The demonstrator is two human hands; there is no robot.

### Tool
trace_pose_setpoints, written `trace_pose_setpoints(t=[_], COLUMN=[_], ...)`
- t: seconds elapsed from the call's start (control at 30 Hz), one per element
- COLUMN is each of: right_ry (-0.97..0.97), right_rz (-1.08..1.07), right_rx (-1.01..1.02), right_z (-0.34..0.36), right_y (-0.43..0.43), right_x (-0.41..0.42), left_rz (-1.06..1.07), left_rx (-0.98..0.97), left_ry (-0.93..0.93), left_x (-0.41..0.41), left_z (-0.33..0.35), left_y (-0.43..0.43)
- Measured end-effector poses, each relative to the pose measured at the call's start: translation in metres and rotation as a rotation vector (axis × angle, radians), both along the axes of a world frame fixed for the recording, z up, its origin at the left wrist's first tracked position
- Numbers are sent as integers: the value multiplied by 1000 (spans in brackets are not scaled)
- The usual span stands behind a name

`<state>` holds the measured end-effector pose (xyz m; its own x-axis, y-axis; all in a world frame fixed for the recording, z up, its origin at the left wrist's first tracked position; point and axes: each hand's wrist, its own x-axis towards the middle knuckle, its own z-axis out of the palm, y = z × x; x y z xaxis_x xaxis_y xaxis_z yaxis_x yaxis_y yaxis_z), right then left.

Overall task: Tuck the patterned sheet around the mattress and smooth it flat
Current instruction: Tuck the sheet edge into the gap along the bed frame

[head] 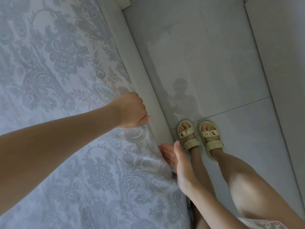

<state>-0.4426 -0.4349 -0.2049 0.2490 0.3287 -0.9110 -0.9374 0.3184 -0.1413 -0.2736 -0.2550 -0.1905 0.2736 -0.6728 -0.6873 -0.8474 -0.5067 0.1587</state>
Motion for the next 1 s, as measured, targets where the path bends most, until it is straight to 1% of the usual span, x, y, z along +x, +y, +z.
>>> trace_pose_setpoints(t=[0.07, 0.13, 0.2, 0.27, 0.33, 0.43, 0.47, 0.53, 0.6, 0.63, 0.7, 0.73, 0.8, 0.87, 0.9, 0.93, 1.0], right_ry=[-22, 22, 47, 87, 137, 184, 192, 204, 217, 217, 163, 111, -31, -155, -196, -213, -188], right_rz=[86, 192, 298, 327, 298, 312, 321, 324, 329, 339, 356, 312, 140, 39, 7, -16, -19], right_rx=[91, 168, 250, 304, 326, 327, 315, 325, 364, 351, 218, 120, -90, -261, -296, -287, -205], right_z=[6, 2, -6, -16, -28, -39, -41, -44, -46, -43, -31, -25, -20, -24, -26, -30, -33], right_y=[2, 8, 16, 21, 23, 21, 17, 4, -12, -22, -37, -41, -44, -46, -46, -46, -46], right_x=[-5, -1, 2, 2, -4, -14, -20, -35, -53, -59, -67, -72, -83, -89, -89, -88, -88], left_rz=[-16, -31, 23, 114, 191, 237, 248, 242, 192, 165, 129, 125, 123, 113, 117, 131, 169], left_rx=[121, 280, 385, 422, 367, 97, 24, -22, 3, 6, 10, 15, 49, 90, 117, 153, 226], left_ry=[10, 24, 36, 20, -7, -72, -64, -5, 53, 67, 64, 60, 47, 16, -2, -11, -19], left_x=[-3, -7, -8, -7, -11, -26, -33, -50, -69, -78, -92, -97, -104, -111, -113, -115, -117], left_z=[-4, -1, 1, 1, 2, 5, 8, 13, 15, 15, 13, 10, 6, 1, -1, -3, -3], left_y=[-12, -28, -38, -43, -43, -40, -42, -45, -47, -46, -49, -51, -57, -63, -66, -68, -72])
